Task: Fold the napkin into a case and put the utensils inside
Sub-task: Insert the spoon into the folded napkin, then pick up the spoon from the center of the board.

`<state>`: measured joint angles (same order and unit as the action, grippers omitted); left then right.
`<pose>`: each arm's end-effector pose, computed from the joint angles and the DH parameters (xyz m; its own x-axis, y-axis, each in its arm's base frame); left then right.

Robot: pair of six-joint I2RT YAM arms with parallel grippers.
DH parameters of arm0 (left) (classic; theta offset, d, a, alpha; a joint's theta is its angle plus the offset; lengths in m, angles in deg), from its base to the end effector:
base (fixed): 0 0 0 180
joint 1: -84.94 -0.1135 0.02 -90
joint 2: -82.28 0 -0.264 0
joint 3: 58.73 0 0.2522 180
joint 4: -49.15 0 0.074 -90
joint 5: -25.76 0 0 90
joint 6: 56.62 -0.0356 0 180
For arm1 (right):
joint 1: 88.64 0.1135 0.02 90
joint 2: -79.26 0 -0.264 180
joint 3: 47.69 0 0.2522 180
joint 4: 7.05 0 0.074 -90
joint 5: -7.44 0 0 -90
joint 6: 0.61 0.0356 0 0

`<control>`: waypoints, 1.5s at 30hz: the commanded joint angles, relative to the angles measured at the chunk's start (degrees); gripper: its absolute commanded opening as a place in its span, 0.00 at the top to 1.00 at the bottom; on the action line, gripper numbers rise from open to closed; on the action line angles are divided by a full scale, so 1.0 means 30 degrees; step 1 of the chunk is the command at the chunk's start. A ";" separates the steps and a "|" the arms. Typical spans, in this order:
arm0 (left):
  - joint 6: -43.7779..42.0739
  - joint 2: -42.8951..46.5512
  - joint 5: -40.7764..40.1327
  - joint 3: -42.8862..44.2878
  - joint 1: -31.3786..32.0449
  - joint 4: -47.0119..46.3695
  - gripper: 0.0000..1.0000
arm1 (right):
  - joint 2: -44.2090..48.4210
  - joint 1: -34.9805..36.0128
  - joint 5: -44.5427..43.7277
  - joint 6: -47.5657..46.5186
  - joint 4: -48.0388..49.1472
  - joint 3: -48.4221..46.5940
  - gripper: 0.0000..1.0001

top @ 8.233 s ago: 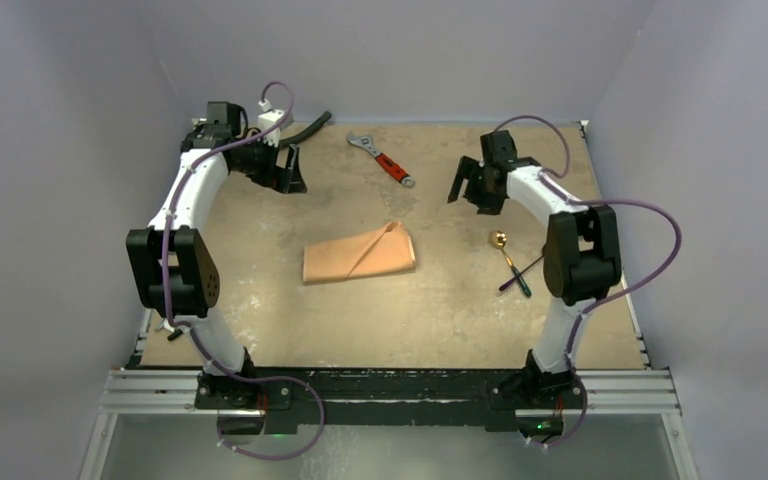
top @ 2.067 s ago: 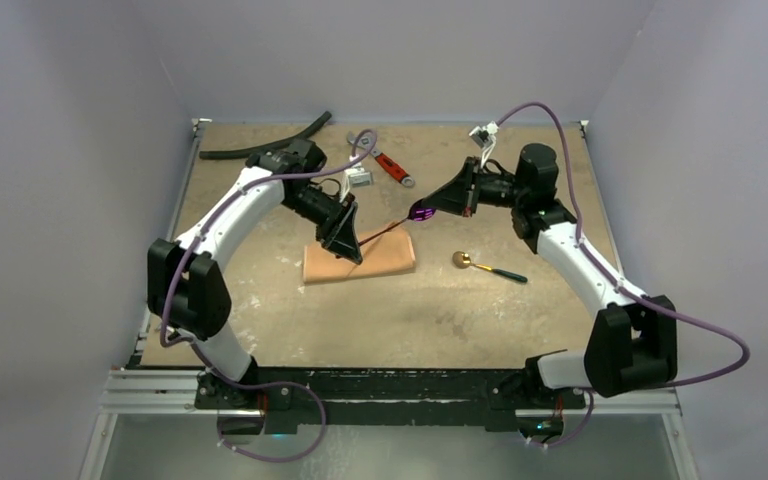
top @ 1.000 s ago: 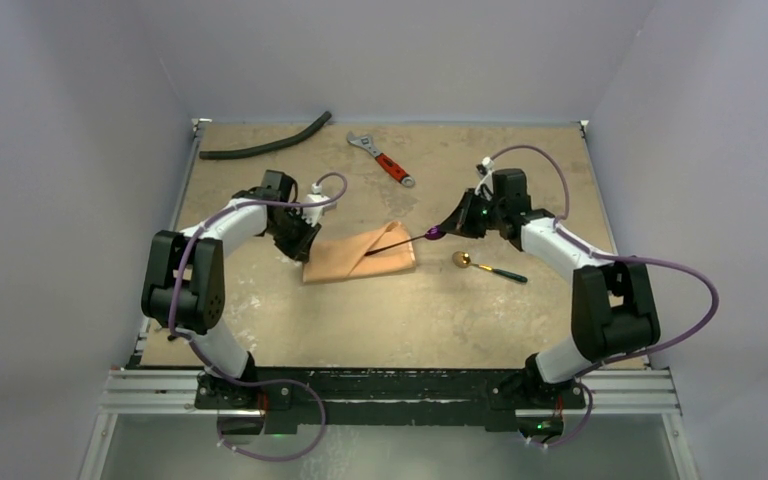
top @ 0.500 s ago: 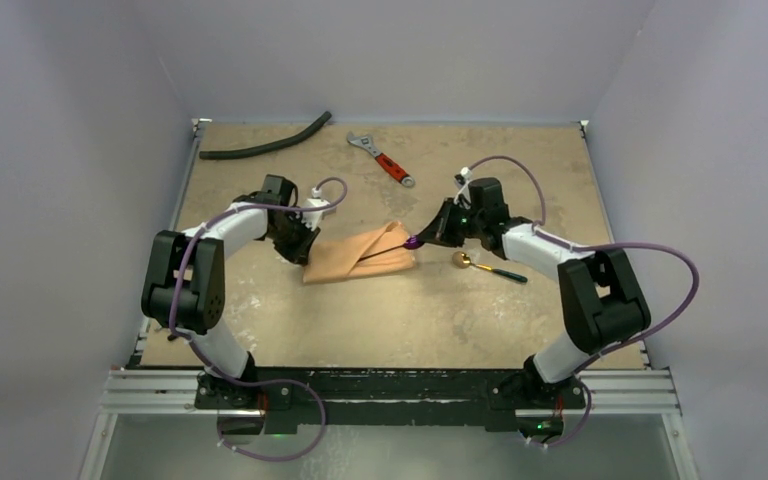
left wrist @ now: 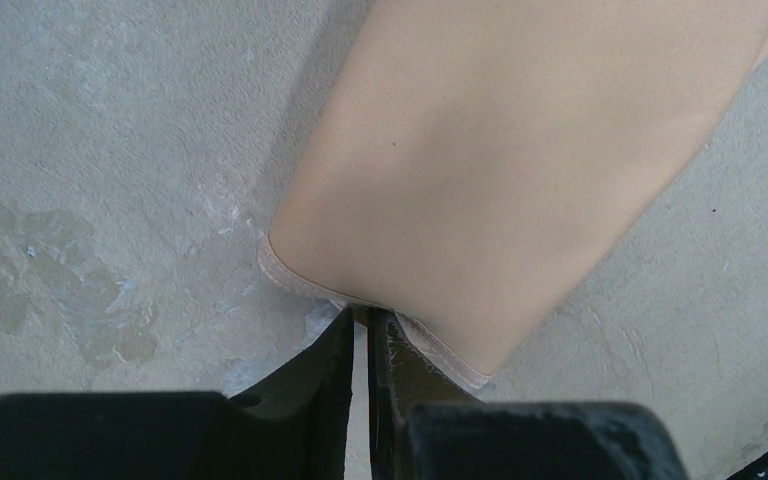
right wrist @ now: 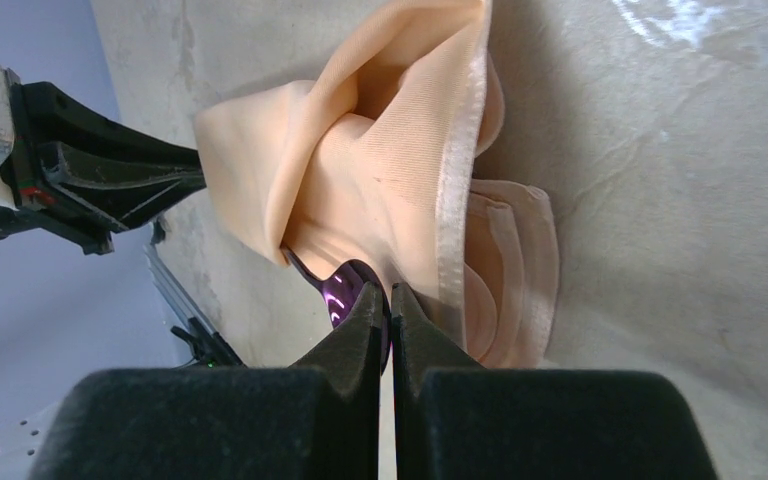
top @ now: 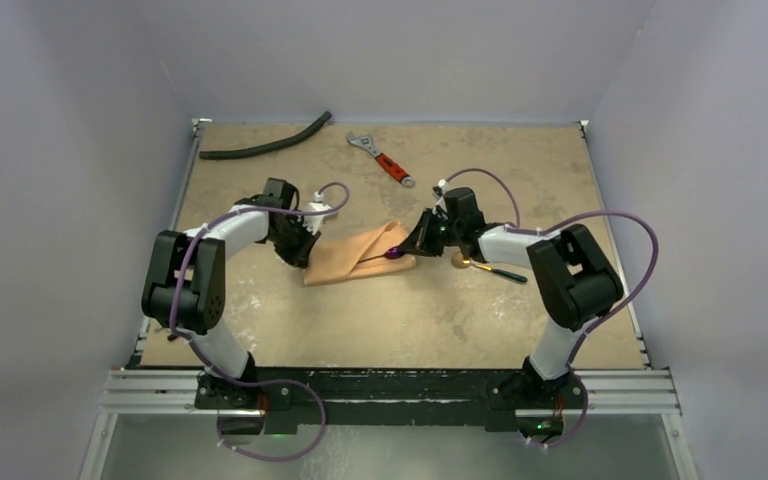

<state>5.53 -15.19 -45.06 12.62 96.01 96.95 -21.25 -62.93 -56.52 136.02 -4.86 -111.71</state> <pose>0.3026 -0.0711 0.1608 -0.7073 0.5880 -0.3924 0.6798 0.7179 -0.1497 0.3162 0.1696 0.1634 -0.8695 0.3062 -0.3875 -0.1230 0.6256 0.7704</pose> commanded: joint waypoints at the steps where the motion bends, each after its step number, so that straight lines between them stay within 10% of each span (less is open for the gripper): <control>1: -0.0623 0.0413 0.0025 -0.0125 0.0090 -0.0142 0.91 | -0.0499 0.0653 -0.0583 0.0433 0.1109 -0.1059 1.00; 12: -0.1005 0.0439 0.0194 -0.0144 0.0093 0.0138 0.91 | -0.1604 0.1184 -0.2192 0.0075 0.0889 -0.1881 0.98; 19: -0.1418 0.0454 0.0394 0.0732 0.0016 0.1771 0.91 | -0.0873 0.1184 -0.1987 -0.1488 -0.1538 -0.2785 0.35; 26: -0.1761 0.0434 0.1057 0.1791 -0.0288 0.3553 0.90 | 0.2268 0.0995 -0.3024 -0.3900 -0.6674 -0.4337 0.04; 45: -0.3093 0.0107 0.2158 1.0186 -0.3262 1.0275 0.54 | 0.5128 -0.3047 -0.8263 0.2095 -1.3403 0.1489 0.02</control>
<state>-2.39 -15.21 -41.87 38.58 87.44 123.23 -5.03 -71.43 -75.40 134.82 -40.40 -107.12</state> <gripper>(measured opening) 0.453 0.983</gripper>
